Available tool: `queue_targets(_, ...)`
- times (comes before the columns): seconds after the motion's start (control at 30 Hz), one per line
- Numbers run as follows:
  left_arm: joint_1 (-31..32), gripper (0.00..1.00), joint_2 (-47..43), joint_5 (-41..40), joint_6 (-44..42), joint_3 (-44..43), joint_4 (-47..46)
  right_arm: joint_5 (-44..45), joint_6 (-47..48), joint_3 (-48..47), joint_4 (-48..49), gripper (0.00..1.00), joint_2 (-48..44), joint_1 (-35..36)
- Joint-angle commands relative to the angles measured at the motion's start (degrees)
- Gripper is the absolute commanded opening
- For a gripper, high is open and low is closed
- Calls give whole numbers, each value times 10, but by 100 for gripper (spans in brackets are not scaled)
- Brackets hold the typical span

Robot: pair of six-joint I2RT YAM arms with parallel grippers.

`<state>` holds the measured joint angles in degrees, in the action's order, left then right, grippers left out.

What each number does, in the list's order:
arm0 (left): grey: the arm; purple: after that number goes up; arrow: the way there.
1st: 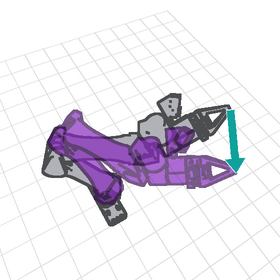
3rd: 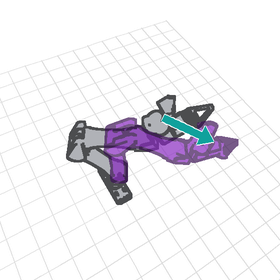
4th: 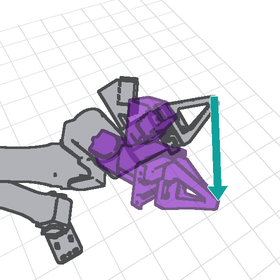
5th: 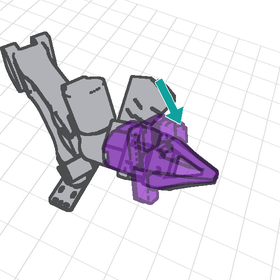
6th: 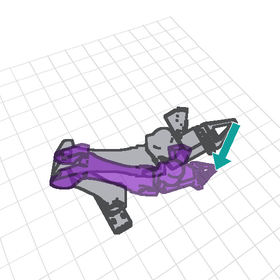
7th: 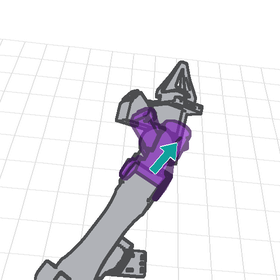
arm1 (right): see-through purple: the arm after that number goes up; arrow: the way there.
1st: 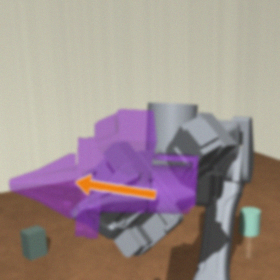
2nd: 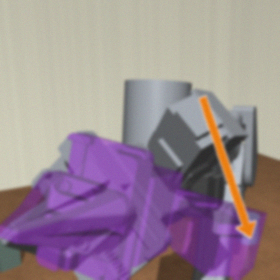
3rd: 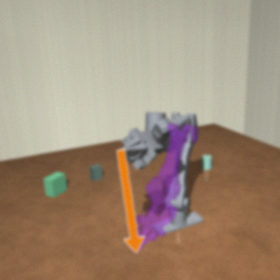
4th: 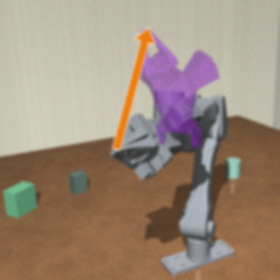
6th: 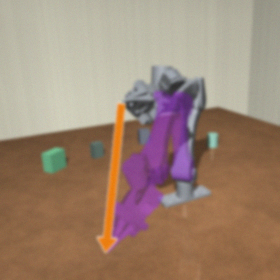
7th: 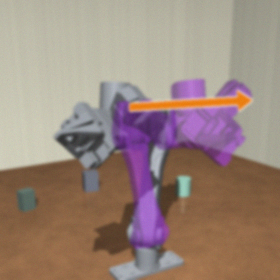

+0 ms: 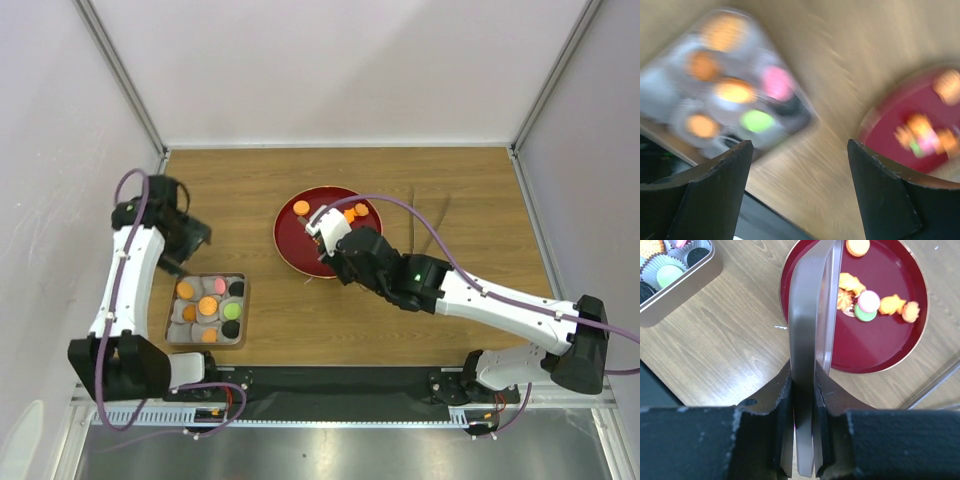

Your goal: Pack the cookies

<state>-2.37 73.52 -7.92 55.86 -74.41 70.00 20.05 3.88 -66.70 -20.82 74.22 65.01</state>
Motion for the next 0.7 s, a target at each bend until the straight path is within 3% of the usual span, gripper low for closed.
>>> queue_targets(0.0, -81, 83, -47, -74, -10, 60, 6, -43, -28, -33, 5, 0, -19, -16)
queue_targets(0.07, -106, 84, -61, -106, 6, 78, 9, -58, -30, -34, 4, 0, -18, -22)
queue_targets(0.33, -230, 84, -65, -82, 20, 164, -41, -98, -36, -48, -5, 0, -16, -46)
queue_targets(0.67, -294, 84, -11, -54, 17, 224, -112, -121, -34, -54, -19, 0, -22, -75)
